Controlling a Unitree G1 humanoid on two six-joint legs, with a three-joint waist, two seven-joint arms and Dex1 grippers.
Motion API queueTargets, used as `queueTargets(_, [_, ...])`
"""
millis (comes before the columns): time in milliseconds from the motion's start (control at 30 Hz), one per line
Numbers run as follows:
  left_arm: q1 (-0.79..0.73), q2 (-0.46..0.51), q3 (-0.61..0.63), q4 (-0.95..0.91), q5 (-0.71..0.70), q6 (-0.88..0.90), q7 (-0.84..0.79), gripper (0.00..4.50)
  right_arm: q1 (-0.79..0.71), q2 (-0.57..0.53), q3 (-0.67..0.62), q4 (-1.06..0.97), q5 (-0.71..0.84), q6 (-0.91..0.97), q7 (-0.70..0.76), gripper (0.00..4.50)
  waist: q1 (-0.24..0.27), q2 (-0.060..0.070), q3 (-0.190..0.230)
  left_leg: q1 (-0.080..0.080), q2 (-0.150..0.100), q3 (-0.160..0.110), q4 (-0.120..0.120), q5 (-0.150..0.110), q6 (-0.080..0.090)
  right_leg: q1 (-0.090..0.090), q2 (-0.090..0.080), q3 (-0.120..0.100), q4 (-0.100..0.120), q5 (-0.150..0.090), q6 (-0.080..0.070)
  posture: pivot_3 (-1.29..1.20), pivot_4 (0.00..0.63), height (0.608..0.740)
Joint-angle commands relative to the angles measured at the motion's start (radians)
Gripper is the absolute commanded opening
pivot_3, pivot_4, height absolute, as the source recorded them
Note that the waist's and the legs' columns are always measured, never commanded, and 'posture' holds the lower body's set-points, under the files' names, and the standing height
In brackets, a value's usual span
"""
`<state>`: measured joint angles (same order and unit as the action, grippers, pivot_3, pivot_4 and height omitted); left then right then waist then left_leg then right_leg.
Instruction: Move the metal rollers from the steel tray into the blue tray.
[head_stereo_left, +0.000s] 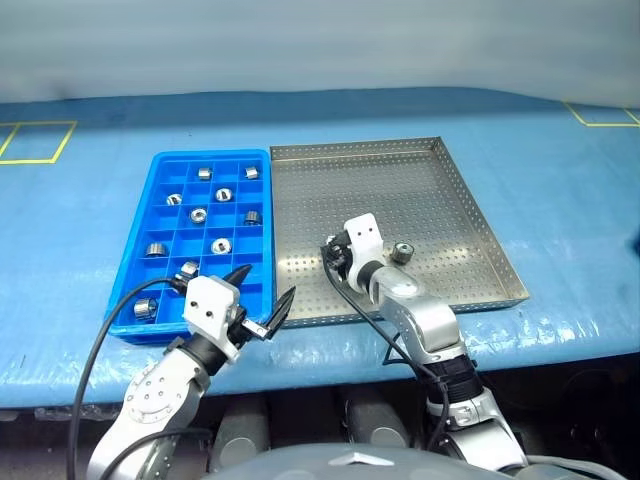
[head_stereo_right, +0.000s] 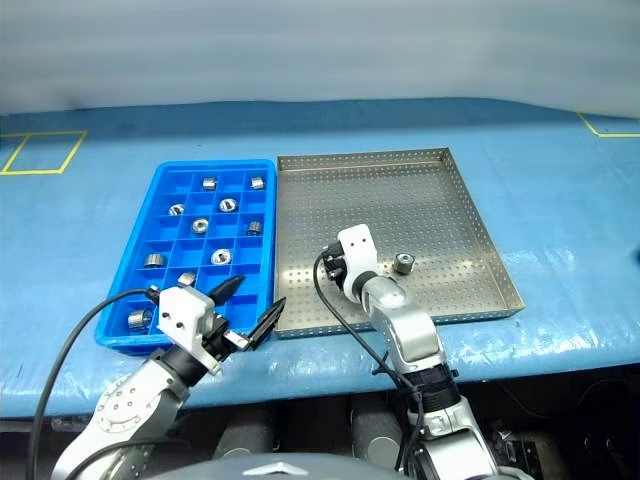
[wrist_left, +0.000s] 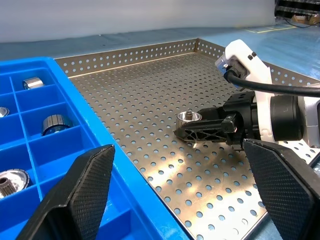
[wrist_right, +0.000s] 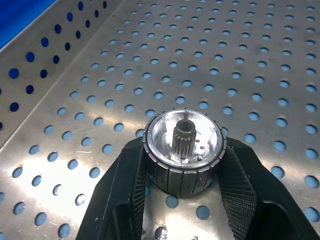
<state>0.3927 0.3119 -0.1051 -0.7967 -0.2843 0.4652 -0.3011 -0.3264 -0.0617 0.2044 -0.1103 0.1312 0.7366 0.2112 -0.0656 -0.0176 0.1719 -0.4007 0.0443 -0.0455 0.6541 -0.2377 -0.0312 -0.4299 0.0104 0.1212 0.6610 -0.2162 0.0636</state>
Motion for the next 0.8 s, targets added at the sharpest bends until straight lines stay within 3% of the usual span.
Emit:
queueTargets(33, [0.024, -0.010, 0.013, -0.056, 0.016, -0.041, 0.024, 4.50, -0.105, 0.019, 0.026, -0.106, 0.022, 0.031, 0.035, 1.69, 0.003, 0.000, 0.000, 0.000, 0.000, 0.000, 0.000, 0.000, 0.000, 0.000, 0.000, 0.000, 0.000, 0.000, 0.000, 0.16, 0.150, 0.740])
queueTargets(433, [0.179, -0.047, 0.058, -0.116, 0.060, -0.109, 0.099, 4.50, -0.325, 0.046, 0.209, -0.001, 0.003, 0.131, 0.157, 1.69, 0.070, 0.000, 0.000, 0.000, 0.000, -0.002, -0.006, 0.000, 0.000, -0.001, 0.000, -0.002, -0.002, -0.002, -0.004, 0.30, 0.150, 0.740])
queueTargets(800, [0.240, -0.070, 0.033, -0.136, 0.082, -0.137, 0.125, 4.50, -0.327, -0.009, 0.307, 0.038, -0.029, 0.208, 0.217, 1.69, 0.115, 0.000, 0.000, 0.000, 0.000, 0.000, -0.006, 0.000, 0.000, -0.002, -0.001, -0.002, -0.002, -0.003, -0.004, 0.33, 0.150, 0.740])
